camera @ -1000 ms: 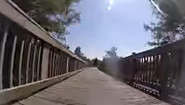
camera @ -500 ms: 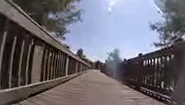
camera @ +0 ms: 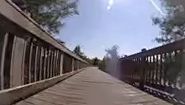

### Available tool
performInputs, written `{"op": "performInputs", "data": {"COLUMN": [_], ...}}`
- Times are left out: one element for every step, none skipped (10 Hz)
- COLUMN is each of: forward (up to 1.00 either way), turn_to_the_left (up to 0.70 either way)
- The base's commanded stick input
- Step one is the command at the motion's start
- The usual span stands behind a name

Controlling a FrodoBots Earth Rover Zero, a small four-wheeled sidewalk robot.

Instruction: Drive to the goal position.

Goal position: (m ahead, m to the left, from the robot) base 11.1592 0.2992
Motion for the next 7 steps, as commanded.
{"op": "performInputs", "data": {"forward": [0.7,0.7,0.7,0.7,0.7,0.7,0.7], "turn_to_the_left": [0.0,0.0,0.0,0.0,0.0,0.0,0.0]}}
